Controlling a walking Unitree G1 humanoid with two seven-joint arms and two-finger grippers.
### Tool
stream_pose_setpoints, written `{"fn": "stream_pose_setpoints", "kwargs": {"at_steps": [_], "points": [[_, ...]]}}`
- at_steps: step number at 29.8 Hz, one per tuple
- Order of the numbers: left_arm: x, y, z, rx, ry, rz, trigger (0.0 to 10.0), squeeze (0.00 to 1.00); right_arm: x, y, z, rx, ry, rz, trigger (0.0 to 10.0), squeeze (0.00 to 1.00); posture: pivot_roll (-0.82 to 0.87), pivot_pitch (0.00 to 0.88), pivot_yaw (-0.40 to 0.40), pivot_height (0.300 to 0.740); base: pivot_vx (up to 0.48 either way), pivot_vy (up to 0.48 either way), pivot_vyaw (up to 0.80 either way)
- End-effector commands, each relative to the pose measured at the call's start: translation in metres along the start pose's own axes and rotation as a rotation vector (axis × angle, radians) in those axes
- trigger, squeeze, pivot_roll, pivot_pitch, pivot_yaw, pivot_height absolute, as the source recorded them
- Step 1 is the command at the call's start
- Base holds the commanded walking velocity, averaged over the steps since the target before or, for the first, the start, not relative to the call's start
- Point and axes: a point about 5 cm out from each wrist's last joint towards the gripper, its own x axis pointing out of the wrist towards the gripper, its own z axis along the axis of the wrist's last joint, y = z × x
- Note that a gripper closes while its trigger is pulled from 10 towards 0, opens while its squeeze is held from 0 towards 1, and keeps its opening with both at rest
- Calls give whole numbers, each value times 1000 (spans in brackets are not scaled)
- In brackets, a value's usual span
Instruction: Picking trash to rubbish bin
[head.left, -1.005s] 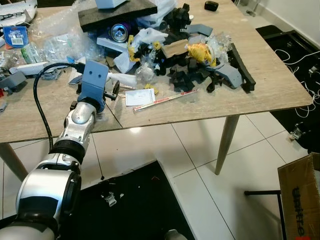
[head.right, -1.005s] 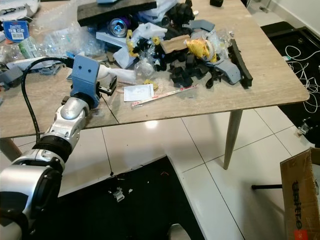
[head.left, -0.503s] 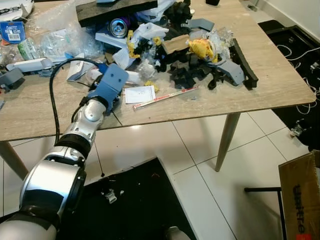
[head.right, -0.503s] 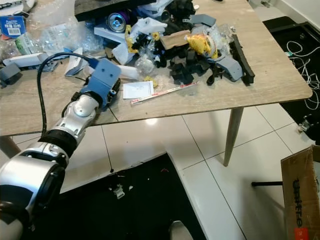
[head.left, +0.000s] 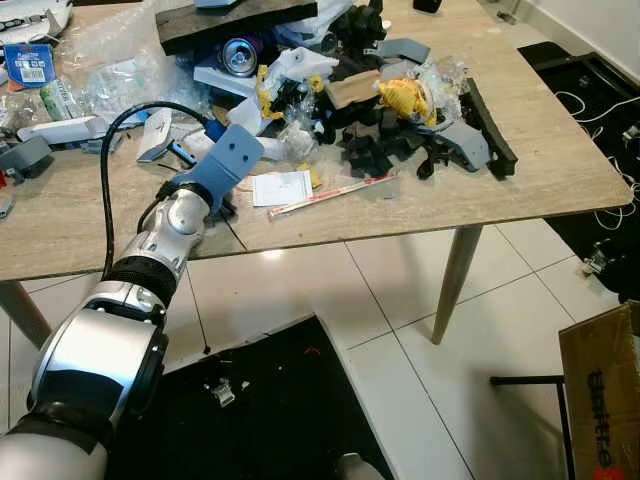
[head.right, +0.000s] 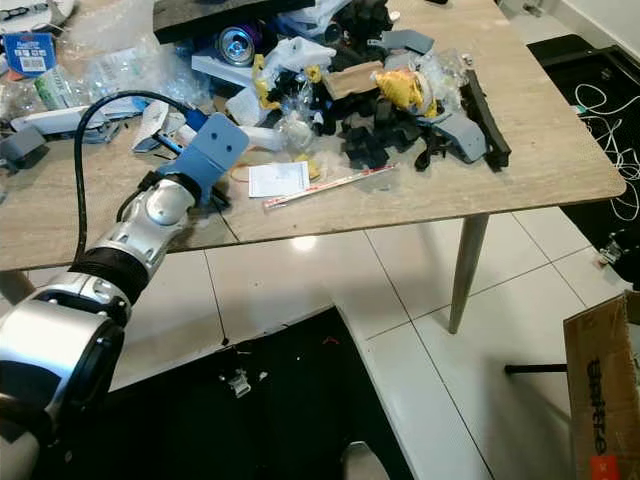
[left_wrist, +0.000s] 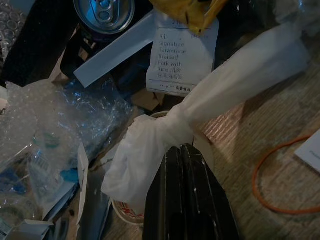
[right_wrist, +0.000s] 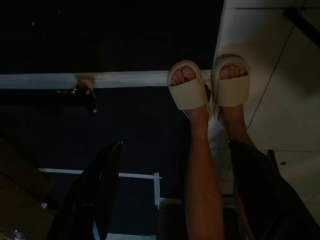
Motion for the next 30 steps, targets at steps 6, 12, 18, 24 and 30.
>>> {"fn": "stream_pose_setpoints", "kwargs": {"at_steps": [6,12,18,24,30], "points": [[-3,25,-5,-349,-10,19,0,0,1,5,-1,21,33,5,10000,0,-296,338,86,740,0,0,0],[-3,58,15,-718,-223,54,0,0,3,3,11,24,19,2,10000,0,-267,283,92,740,0,0,0],[-11,75,22,-1020,-461,-52,0,0,4,3,23,31,5,5,10000,0,-248,255,95,740,0,0,0],[-27,78,18,-1333,-743,-242,0,0,5,2,31,35,-2,4,10000,0,-229,228,90,740,0,0,0],[-43,66,16,-1405,-865,-382,0,0,5,1,35,35,-6,2,10000,0,-214,213,84,740,0,0,0]]}}
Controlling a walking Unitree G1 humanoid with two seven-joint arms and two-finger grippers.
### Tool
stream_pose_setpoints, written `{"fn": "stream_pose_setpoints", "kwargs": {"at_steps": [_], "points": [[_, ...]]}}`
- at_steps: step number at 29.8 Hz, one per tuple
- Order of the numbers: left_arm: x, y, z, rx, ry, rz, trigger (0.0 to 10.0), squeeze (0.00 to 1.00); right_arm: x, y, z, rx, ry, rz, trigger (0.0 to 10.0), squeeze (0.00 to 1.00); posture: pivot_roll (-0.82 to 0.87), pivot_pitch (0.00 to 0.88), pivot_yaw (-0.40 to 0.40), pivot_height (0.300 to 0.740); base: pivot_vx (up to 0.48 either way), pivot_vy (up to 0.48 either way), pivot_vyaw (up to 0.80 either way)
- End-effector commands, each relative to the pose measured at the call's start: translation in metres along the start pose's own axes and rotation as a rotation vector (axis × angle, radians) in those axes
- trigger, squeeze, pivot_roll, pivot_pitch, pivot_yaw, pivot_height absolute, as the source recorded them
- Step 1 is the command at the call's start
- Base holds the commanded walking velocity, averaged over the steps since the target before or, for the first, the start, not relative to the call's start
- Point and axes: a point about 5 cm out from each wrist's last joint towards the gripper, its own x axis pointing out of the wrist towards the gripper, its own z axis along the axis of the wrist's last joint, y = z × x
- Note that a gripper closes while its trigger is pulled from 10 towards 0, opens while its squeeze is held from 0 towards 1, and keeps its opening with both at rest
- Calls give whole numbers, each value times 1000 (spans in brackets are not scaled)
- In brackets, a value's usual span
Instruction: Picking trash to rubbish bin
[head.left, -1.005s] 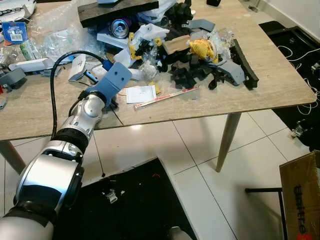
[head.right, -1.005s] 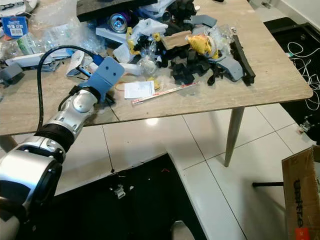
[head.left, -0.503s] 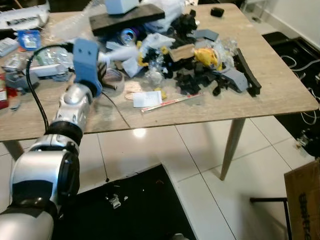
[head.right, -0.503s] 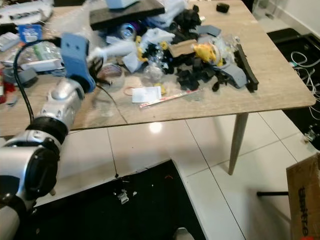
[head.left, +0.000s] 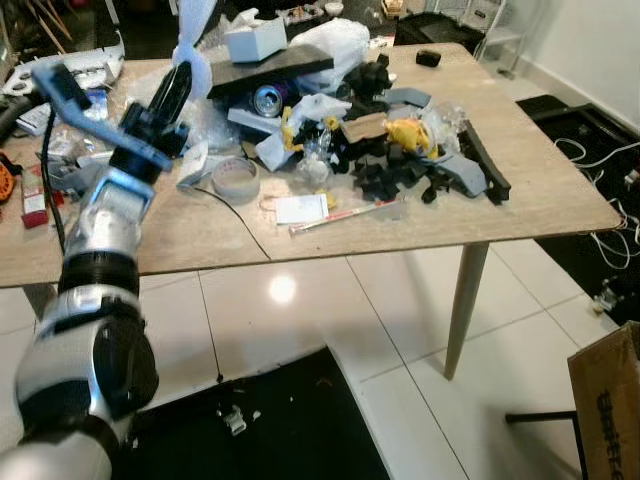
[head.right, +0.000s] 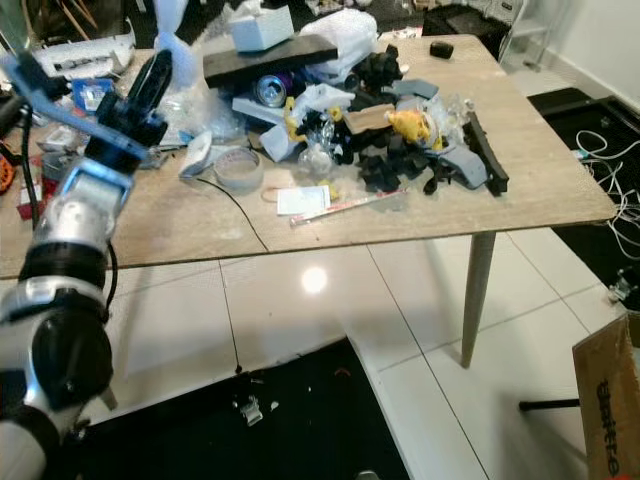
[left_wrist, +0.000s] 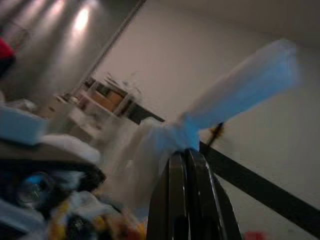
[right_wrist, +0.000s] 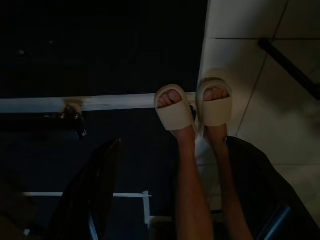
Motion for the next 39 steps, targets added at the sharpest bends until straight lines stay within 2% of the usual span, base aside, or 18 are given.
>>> {"fn": "stream_pose_setpoints", "kwargs": {"at_steps": [1,2,3,4,6,7,9,12,17,19,21,22,23,25,26,31,36,39], "points": [[-6,-11,-1,-29,-16,-96,2118,0,1,5,8,10,-29,15,10000,0,-212,211,83,740,0,0,0],[-6,-11,-1,-29,-16,-96,2118,0,1,5,8,10,-29,15,10000,0,-212,211,83,740,0,0,0],[-20,-22,-10,-55,18,-179,7412,0,1,5,10,7,-34,16,10000,0,-205,199,81,740,0,0,0],[-33,-32,-19,-109,40,-233,10000,0,1,4,12,3,-39,15,10000,0,-197,188,78,740,0,0,0],[-53,-44,-32,-187,81,-288,10000,0,1,3,17,-4,-49,12,10000,0,-185,171,74,740,0,0,0],[-53,-44,-32,-187,81,-288,10000,0,1,3,17,-4,-49,12,10000,0,-185,171,74,740,0,0,0],[-63,-48,-36,-227,101,-301,10000,0,1,2,19,-7,-54,9,10000,0,-181,164,73,740,0,0,0],[-77,-51,-43,-246,142,-275,10000,0,1,0,21,-13,-57,2,10000,0,-173,157,71,740,0,0,0],[-114,-65,-74,-285,313,-206,10000,0,0,-2,25,-30,-61,-8,10000,0,-154,144,65,740,0,0,0],[-124,-67,-81,-311,345,-181,10000,0,0,-3,27,-32,-64,-11,10000,0,-151,141,62,740,0,0,0],[-124,-67,-81,-311,345,-181,10000,0,0,-3,27,-32,-64,-11,10000,0,-151,141,62,740,0,0,0],[-141,-65,-99,-308,450,-110,10000,0,0,-5,30,-31,-72,-17,10000,0,-149,134,62,740,0,0,0],[-141,-65,-99,-308,450,-110,10000,0,0,-5,30,-31,-72,-17,10000,0,-149,134,62,740,0,0,0],[-160,-66,-119,-284,581,-55,10000,0,0,-6,32,-30,-79,-27,10000,0,-145,132,64,740,0,0,0],[-167,-66,-124,-287,606,-32,10000,0,0,-6,33,-24,-82,-30,10000,0,-145,132,64,740,0,0,0],[-180,-67,-134,-311,629,22,10000,0,0,-8,37,-31,-86,-35,10000,0,-140,125,69,740,0,0,-91],[-179,-68,-138,-321,618,25,10000,0,0,-9,39,-38,-85,-32,10000,0,-142,125,64,740,0,0,-777],[-177,-66,-143,-299,616,32,10000,0,-1,-9,40,-42,-82,-37,10000,0,-147,124,59,740,0,0,-769]]}}
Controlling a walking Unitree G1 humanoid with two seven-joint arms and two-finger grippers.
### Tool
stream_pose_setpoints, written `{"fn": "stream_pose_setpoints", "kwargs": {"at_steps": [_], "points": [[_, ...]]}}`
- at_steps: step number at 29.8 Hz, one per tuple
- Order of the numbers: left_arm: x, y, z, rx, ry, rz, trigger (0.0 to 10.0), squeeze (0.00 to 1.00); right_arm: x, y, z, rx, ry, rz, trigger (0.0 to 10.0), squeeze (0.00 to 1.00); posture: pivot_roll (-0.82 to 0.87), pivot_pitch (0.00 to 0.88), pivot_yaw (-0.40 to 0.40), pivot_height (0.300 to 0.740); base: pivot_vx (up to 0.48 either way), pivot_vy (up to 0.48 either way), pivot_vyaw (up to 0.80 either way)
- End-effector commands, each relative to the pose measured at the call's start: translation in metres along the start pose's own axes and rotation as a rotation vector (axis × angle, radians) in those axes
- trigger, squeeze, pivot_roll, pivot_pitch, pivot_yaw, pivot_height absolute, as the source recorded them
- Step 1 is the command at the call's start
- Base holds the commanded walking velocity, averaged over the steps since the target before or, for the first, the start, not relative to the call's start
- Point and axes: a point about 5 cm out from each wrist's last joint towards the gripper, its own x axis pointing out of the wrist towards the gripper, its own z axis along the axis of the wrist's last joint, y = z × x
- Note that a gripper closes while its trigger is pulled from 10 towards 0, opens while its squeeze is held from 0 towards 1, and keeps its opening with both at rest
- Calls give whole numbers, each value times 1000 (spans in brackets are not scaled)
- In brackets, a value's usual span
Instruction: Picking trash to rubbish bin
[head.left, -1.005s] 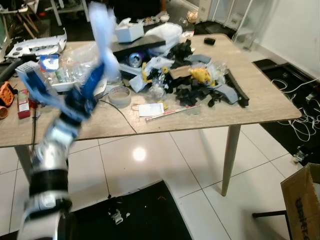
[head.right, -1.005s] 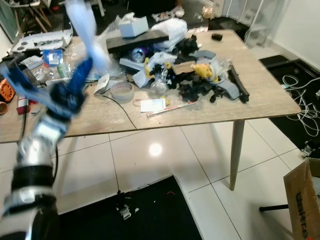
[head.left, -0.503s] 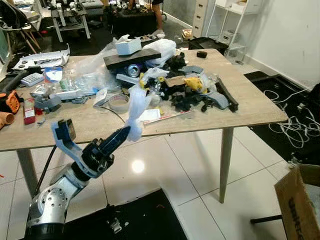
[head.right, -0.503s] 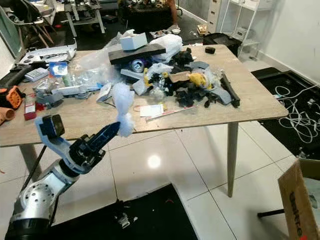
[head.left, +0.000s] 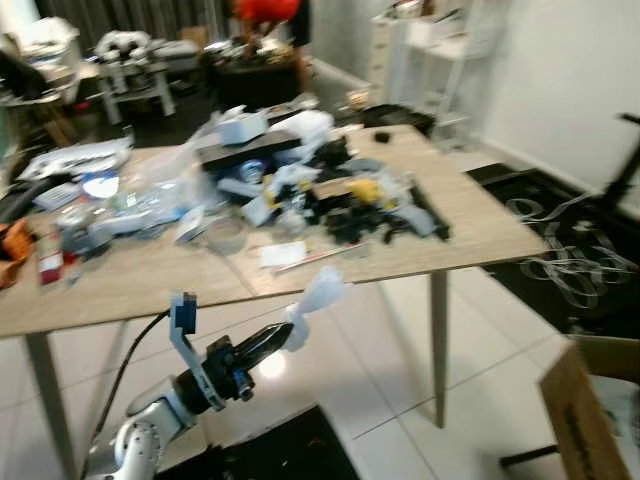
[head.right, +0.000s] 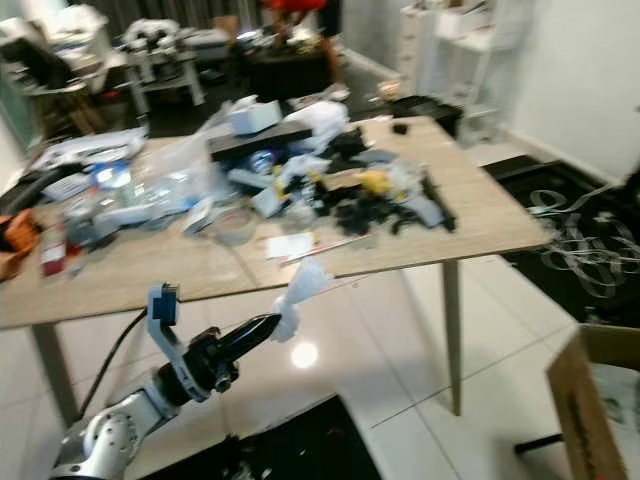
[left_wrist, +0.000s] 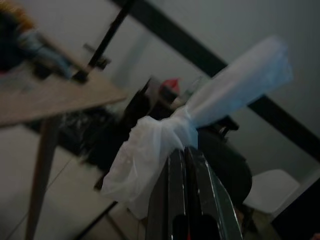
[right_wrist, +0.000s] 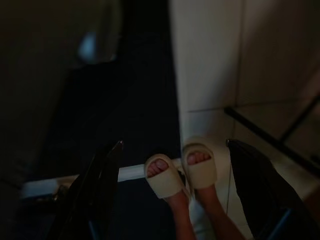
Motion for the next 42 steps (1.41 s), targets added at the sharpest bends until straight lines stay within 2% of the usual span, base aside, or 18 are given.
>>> {"fn": "stream_pose_setpoints", "kwargs": {"at_steps": [1,10,18,23,27,29,34,42], "points": [[-3,5,-4,11,12,41,10000,0,0,6,-6,-3,30,12,10000,0,-148,125,59,740,0,0,-769],[4,12,-10,23,-8,112,10000,0,0,4,-7,-15,45,0,10000,0,-157,123,54,740,0,0,-769],[8,26,-7,119,-8,252,10000,0,0,2,-8,-22,50,-7,10000,0,-160,125,50,740,0,0,-769],[9,27,-7,140,-5,262,10000,0,0,2,-8,-26,51,-9,10000,0,-161,124,47,740,0,0,-769],[8,35,-13,231,73,344,10000,0,0,2,-8,-33,54,-10,10000,0,-159,127,45,740,0,0,-769],[8,37,-12,242,65,365,10000,0,0,2,-8,-35,55,-9,10000,0,-159,129,46,740,0,0,-769],[9,37,-9,250,38,368,10000,0,0,3,-9,-38,57,-6,10000,0,-157,132,47,740,0,0,-769],[13,37,-13,279,66,354,10000,0,0,3,-8,-45,57,-4,10000,0,-151,139,50,740,0,0,-769]]}}
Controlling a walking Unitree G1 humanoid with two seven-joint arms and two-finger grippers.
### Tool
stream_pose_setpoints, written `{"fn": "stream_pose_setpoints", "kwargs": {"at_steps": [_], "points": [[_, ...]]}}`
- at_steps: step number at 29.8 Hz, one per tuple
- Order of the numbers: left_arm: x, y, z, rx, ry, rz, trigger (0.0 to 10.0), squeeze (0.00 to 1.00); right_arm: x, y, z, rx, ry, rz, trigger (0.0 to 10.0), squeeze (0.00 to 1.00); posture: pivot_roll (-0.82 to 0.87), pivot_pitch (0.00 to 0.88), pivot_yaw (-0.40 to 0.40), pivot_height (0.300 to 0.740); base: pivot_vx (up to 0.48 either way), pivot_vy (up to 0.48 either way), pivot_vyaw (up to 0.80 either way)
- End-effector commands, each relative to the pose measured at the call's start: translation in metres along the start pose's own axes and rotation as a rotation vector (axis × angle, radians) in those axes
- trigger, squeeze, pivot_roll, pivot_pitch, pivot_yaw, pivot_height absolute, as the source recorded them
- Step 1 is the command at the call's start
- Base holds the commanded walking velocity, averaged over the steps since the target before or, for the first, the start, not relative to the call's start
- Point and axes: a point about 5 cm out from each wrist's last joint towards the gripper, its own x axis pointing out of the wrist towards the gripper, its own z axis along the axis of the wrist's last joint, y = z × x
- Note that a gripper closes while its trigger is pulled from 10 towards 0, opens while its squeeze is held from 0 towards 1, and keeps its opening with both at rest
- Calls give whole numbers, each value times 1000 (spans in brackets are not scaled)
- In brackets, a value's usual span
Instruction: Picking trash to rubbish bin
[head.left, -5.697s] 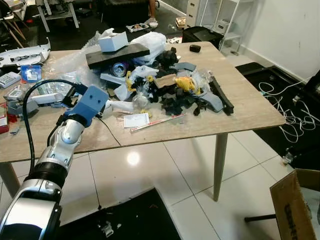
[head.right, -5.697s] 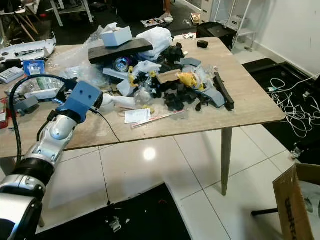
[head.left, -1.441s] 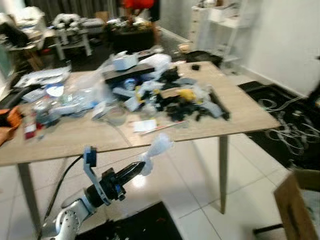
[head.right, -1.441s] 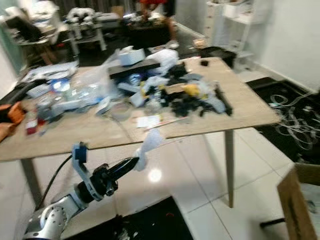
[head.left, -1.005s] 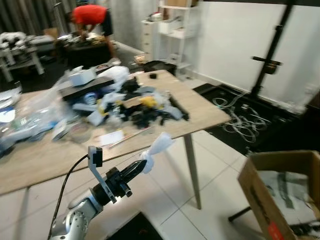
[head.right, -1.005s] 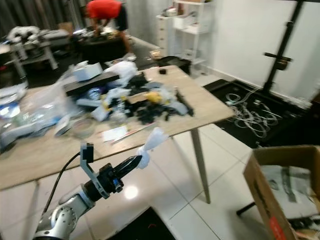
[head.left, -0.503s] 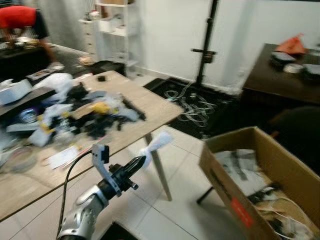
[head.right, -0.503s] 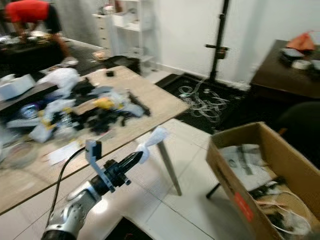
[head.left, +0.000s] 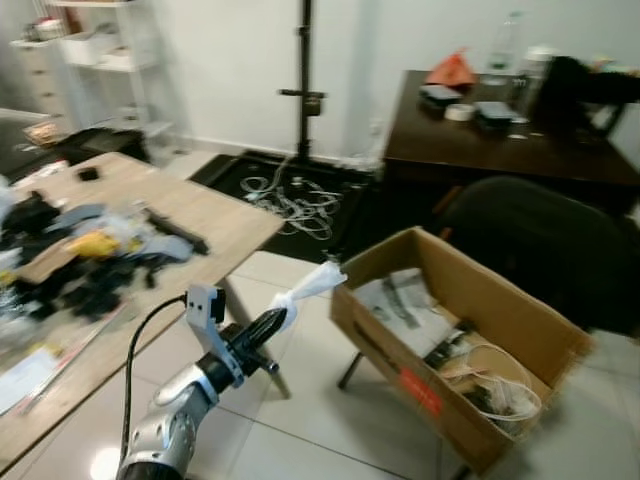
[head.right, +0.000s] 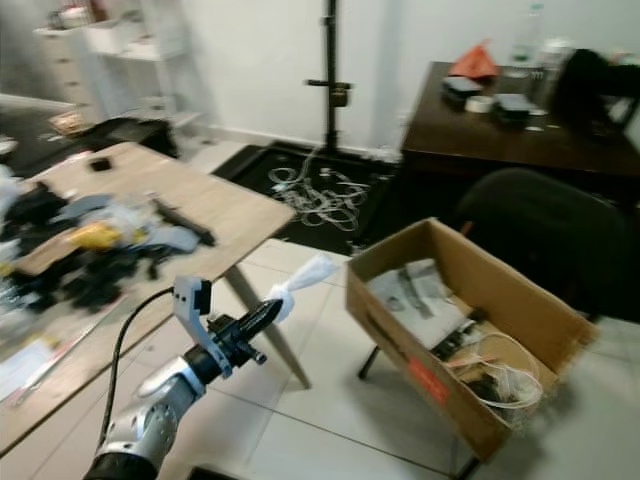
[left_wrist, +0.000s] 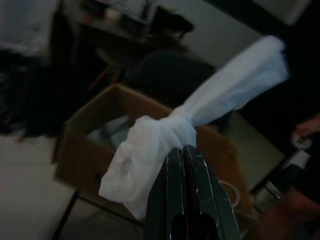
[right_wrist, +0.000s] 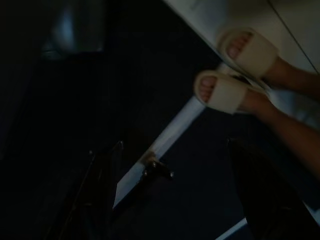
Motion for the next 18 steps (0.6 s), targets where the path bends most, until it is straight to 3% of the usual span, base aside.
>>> {"fn": "stream_pose_setpoints", "kwargs": {"at_steps": [1,18], "points": [[-4,1,-8,4,29,17,10000,0,0,8,-6,-9,19,22,10000,0,-151,139,50,740,0,0,-769],[7,1,-15,20,60,56,10000,0,0,8,-4,-22,15,21,10000,0,-154,117,46,740,0,0,-769]]}}
